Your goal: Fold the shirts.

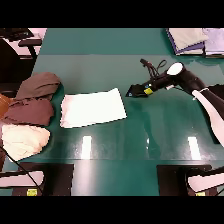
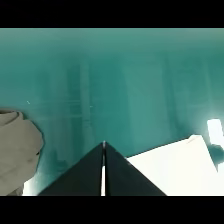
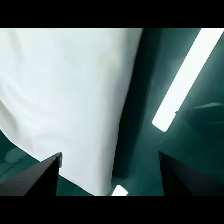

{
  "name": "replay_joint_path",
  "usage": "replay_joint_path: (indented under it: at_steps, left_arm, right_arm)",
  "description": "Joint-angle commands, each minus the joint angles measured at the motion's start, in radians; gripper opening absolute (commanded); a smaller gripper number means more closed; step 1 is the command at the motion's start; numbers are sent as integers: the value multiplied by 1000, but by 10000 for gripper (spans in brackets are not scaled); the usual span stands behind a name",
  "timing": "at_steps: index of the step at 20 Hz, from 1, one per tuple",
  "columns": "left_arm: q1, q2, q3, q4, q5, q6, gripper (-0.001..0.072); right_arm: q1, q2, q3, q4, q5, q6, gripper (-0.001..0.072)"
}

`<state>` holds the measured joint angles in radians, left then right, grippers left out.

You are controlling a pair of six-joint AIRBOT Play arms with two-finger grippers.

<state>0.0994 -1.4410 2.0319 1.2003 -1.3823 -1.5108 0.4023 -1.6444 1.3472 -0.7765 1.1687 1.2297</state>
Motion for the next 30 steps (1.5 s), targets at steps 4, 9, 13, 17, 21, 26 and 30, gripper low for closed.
replay_joint_path:
  at_steps: [4, 9, 13, 17, 21, 26, 30]
  left_arm:
    - [0, -1, -39, -56, 4, 0, 28]
    - [0, -1, -39, -100, 1, 0, 28]
    - [-51, -1, -39, -119, -2, 1, 27]
    - [-177, -1, -39, -102, 5, 32, 27]
    - [-261, -1, -39, -101, 40, 52, 27]
    - [-294, -1, -39, -105, 106, 51, 27]
    - [-297, -1, -39, -109, 121, 44, 27]
  right_arm:
    - [42, -154, 13, 115, 6, 11, 674]
    - [179, -307, 211, 154, 9, 11, 281]
    - [183, -322, 302, 144, -14, 12, 13]
    - [-7, -206, 310, 54, -18, 86, 12]
    - [-301, -38, 310, -173, 43, 166, 12]
    - [-696, 103, 310, -241, 99, 169, 12]
    - [-926, 134, 311, -235, 95, 168, 12]
